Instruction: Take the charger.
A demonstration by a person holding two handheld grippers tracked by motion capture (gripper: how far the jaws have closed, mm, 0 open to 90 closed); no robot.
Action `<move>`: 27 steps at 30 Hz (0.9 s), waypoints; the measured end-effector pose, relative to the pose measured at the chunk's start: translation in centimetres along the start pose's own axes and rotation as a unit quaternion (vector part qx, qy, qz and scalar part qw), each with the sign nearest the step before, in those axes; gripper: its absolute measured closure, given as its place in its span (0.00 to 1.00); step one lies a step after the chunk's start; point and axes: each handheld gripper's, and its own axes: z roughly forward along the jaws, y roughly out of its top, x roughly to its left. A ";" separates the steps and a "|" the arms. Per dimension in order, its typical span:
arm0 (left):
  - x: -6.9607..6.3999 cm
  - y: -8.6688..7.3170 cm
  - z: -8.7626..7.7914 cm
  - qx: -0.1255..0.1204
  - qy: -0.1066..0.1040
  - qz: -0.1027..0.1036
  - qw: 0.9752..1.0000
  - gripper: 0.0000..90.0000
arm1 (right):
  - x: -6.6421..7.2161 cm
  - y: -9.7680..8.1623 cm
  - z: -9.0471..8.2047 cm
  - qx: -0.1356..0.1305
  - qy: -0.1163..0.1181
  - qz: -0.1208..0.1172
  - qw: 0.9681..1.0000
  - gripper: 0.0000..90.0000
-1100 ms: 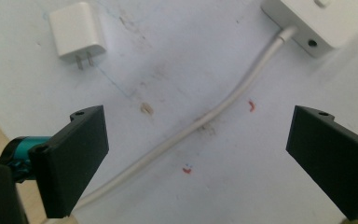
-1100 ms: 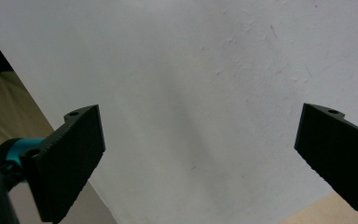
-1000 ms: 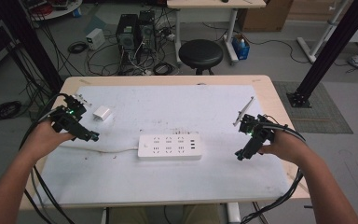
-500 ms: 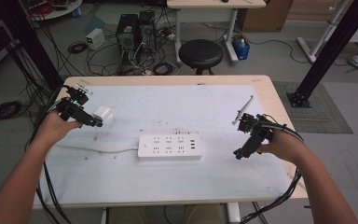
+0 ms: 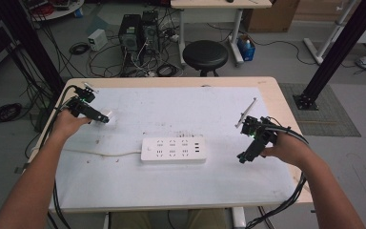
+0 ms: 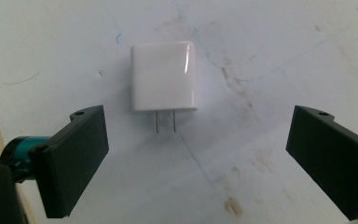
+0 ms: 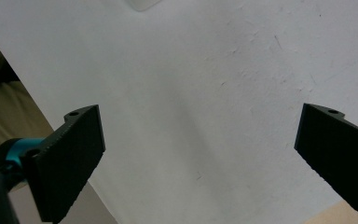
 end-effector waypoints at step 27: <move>2.0 0.6 5.8 -0.003 0.003 -0.061 0.998 0.25 | -0.3 1.5 0.2 0.012 0.002 -0.004 1.000 0.01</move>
